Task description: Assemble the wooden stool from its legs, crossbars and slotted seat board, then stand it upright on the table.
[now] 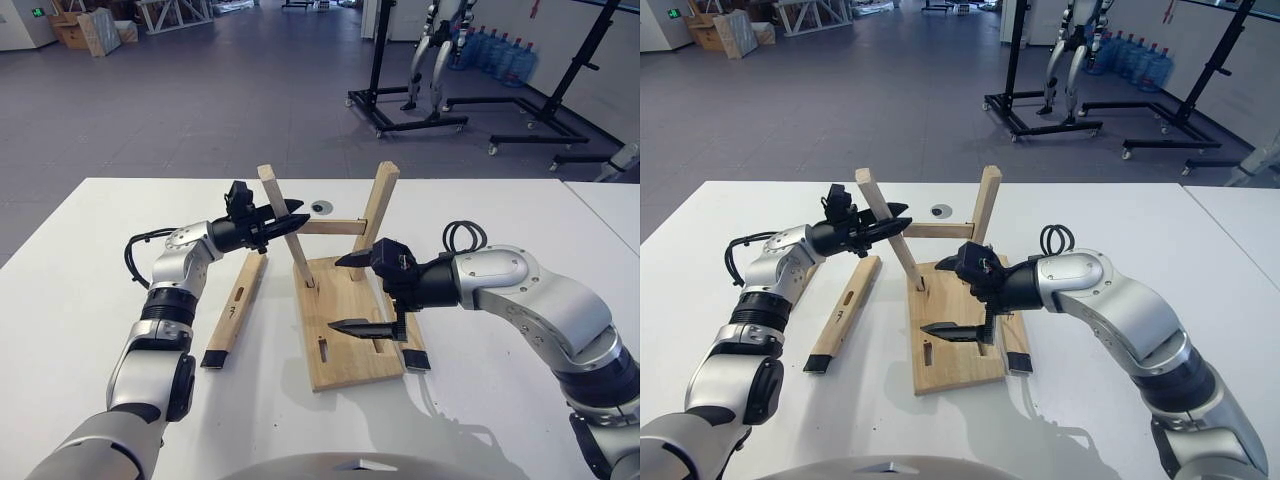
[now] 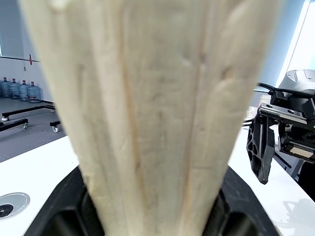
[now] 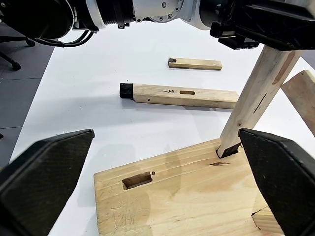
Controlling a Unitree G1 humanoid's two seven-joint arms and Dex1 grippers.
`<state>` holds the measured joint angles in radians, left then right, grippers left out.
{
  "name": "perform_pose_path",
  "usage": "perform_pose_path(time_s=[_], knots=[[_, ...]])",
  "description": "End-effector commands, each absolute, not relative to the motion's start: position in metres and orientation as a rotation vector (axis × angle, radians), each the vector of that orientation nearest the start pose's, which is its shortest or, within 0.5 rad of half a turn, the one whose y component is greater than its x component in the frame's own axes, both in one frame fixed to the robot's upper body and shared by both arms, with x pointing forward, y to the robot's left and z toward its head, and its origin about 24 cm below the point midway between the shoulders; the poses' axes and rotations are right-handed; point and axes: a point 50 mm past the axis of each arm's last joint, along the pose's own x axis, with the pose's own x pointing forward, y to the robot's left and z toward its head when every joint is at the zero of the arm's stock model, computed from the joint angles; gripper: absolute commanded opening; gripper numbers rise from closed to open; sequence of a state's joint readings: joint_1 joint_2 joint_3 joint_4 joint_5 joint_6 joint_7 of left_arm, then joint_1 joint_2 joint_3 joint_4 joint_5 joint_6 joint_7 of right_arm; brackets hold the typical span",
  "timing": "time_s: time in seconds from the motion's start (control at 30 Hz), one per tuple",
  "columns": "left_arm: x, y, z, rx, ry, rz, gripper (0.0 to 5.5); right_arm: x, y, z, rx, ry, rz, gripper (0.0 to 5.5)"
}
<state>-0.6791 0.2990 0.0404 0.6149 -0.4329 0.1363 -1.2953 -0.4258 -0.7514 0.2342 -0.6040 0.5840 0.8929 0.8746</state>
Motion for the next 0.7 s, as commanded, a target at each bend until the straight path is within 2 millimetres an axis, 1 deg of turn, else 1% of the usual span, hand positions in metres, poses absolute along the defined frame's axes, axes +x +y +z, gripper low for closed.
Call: perform_pose_path(time_s=[0.03, 0.13, 0.33, 0.53, 0.7], knots=[[0.3319, 0.1501, 0.1019, -0.112, 0.048, -1.295, 2.02, 0.2252, -0.1187, 0.1696, -0.381, 0.317, 1.346, 5.4], [0.3288, 0.1502, 0.0984, -0.086, 0.07, -1.313, 2.02, 0.2252, -0.1186, 0.1694, -0.381, 0.317, 1.347, 5.4], [0.3287, 0.1492, 0.0969, -0.157, 0.093, -1.312, 2.02, 0.2244, -0.1179, 0.1691, -0.38, 0.316, 1.35, 5.4], [0.3325, 0.1463, 0.1022, -0.225, 0.123, -1.305, 2.02, 0.2239, -0.1171, 0.1689, -0.38, 0.316, 1.355, 5.4], [0.333, 0.1442, 0.0941, -0.205, 0.202, -1.286, 2.02, 0.2233, -0.1166, 0.1688, -0.38, 0.315, 1.357, 5.4]])
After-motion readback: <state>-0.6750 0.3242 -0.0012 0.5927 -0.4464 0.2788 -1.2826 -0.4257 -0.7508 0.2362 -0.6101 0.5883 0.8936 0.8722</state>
